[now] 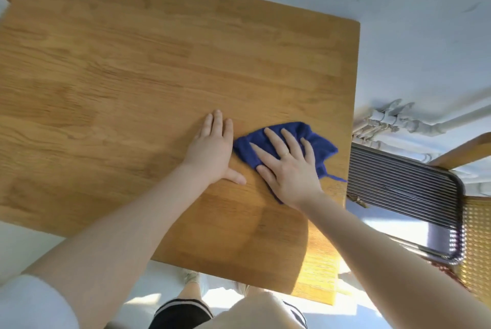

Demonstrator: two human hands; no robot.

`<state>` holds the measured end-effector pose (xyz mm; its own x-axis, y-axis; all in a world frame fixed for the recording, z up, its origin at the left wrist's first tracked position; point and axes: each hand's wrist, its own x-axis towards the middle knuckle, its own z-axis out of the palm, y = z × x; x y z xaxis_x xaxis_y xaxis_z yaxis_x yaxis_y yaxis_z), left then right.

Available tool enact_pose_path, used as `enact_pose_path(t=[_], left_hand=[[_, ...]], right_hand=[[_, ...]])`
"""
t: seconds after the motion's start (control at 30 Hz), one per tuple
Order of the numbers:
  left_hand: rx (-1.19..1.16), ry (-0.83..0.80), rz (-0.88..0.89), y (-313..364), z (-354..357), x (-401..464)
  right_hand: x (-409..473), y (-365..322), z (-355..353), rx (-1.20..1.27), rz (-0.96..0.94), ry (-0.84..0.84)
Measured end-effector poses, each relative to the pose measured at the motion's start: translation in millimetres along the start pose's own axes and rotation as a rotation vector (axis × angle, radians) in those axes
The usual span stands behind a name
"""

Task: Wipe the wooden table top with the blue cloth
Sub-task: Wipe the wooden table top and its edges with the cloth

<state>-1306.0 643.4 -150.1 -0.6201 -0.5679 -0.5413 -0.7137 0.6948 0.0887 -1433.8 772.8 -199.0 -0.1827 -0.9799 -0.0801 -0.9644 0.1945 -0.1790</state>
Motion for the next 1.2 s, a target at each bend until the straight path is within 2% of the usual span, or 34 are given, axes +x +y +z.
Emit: enact_pose_path(t=[0.07,0.1,0.2,0.27,0.33,0.43,0.53,0.6,0.67,0.73,0.8,0.93,1.07,1.2], left_hand=[[0.005,-0.007,-0.008,1.6,0.0,0.7],[0.008,-0.013,-0.014,1.9,0.5,1.5],[-0.002,-0.028,-0.026,1.7,1.4,2.5],[-0.014,-0.032,-0.041,4.3,-0.1,3.4],[-0.008,-0.031,-0.06,7.2,-3.1,3.1],[-0.002,-0.023,-0.073,9.0,-6.7,1.8],[0.005,-0.024,-0.068,7.5,-6.2,-1.4],[-0.002,-0.044,-0.067,6.9,-6.5,-2.7],[-0.011,-0.094,-0.069,7.7,-9.3,-1.4],[-0.017,-0.121,-0.08,9.0,-13.2,-1.1],[-0.031,-0.081,-0.064,13.5,-14.6,0.8],[-0.045,0.051,0.117,34.3,-6.6,3.3],[0.103,0.014,0.166,59.3,6.9,5.8],[0.049,-0.078,0.096,68.6,-0.2,10.4]], right_hand=[[16.3,18.5,-6.5,-0.003,-0.056,-0.028],[28.9,28.6,-10.2,0.004,-0.015,-0.019],[61.3,50.2,-15.0,0.04,0.301,0.006],[63.2,46.3,-13.8,0.048,0.409,0.031],[44.5,29.1,-8.2,0.041,0.378,0.052],[-5.7,3.1,3.6,-0.019,0.207,0.09],[-25.2,15.0,1.8,-0.005,0.013,0.023],[-7.9,36.3,-4.2,-0.021,0.081,0.052],[19.9,56.7,-12.6,0.025,0.333,0.059],[42.6,69.4,-16.1,0.058,0.492,0.042],[44.2,69.5,-17.7,0.061,0.501,0.045],[-12.5,48.1,-4.8,0.01,0.371,0.106],[-28.2,54.4,-7.6,-0.001,0.314,0.079],[34.0,95.6,-21.8,0.095,0.448,0.053]])
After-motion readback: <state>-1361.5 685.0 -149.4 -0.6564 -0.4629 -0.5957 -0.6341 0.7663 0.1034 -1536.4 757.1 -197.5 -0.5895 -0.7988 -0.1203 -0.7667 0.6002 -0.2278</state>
